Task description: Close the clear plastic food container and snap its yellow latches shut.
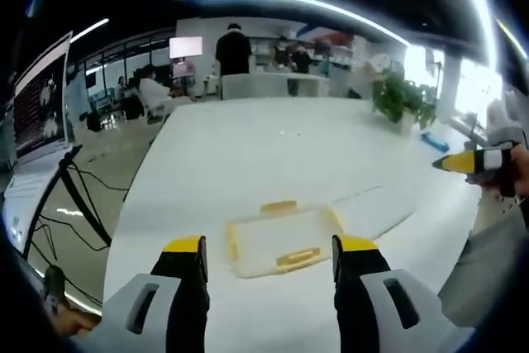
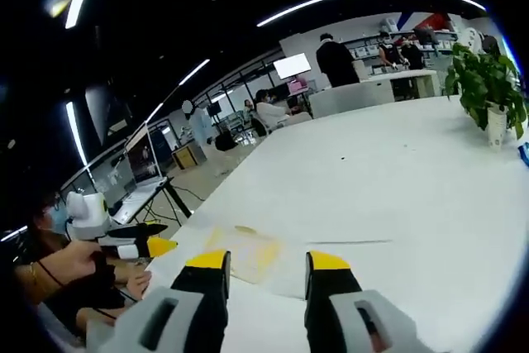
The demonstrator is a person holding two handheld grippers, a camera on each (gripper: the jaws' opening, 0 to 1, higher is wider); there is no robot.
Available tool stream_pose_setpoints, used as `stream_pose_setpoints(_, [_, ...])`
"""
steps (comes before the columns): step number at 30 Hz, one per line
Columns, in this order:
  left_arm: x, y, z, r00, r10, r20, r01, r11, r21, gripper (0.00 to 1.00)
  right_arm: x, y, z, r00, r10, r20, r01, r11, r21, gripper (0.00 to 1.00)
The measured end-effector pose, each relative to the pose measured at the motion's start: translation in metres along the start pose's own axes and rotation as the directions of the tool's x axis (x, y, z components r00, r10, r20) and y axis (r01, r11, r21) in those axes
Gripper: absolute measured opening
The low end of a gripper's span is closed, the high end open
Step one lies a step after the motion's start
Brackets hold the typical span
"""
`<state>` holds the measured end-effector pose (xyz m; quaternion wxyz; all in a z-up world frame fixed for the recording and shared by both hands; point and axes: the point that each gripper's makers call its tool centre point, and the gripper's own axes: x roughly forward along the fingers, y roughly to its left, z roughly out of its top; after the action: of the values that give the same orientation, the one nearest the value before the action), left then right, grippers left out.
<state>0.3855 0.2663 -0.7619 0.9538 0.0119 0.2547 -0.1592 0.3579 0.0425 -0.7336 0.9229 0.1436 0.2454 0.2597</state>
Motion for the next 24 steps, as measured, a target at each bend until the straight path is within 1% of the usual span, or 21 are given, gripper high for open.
stream_pose_setpoints(3, [0.004, 0.002, 0.0, 1.0, 0.006, -0.008, -0.006, 1.0, -0.002, 0.58, 0.011, 0.005, -0.003, 1.0, 0.016, -0.01, -0.016, 1.0, -0.007, 0.33])
stream_pose_setpoints(9, [0.019, 0.007, -0.005, 1.0, 0.013, -0.025, -0.014, 1.0, -0.007, 0.56, 0.034, 0.019, -0.01, 0.998, 0.057, -0.033, -0.058, 0.998, -0.022, 0.31])
stream_pose_setpoints(13, [0.027, 0.011, -0.009, 0.999, 0.021, -0.038, -0.022, 1.0, -0.005, 0.53, 0.05, 0.023, -0.016, 0.998, 0.052, -0.043, -0.053, 0.998, -0.024, 0.3])
stream_pose_setpoints(15, [0.031, 0.013, -0.012, 0.999, 0.024, -0.045, -0.024, 1.0, -0.006, 0.52, 0.057, 0.023, -0.017, 0.998, 0.039, -0.041, -0.04, 0.999, -0.021, 0.29])
stream_pose_setpoints(18, [0.036, 0.017, -0.016, 0.998, 0.03, -0.06, -0.03, 1.0, -0.008, 0.49, 0.063, 0.024, -0.016, 0.999, 0.025, -0.024, -0.026, 1.0, -0.017, 0.28])
stream_pose_setpoints(19, [0.038, 0.019, -0.018, 0.997, 0.038, -0.067, -0.039, 0.999, -0.016, 0.48, 0.064, 0.023, -0.016, 1.0, 0.018, -0.017, -0.018, 0.999, -0.029, 0.27])
stream_pose_setpoints(21, [0.042, 0.021, -0.02, 0.997, 0.039, -0.067, -0.04, 0.999, -0.019, 0.45, 0.069, 0.024, -0.017, 1.0, 0.013, -0.013, -0.013, 1.0, -0.024, 0.24])
stream_pose_setpoints(24, [0.049, 0.022, -0.024, 0.996, 0.034, -0.08, -0.035, 0.999, -0.015, 0.45, 0.076, 0.024, -0.019, 1.0, 0.019, -0.012, -0.019, 1.0, -0.009, 0.23])
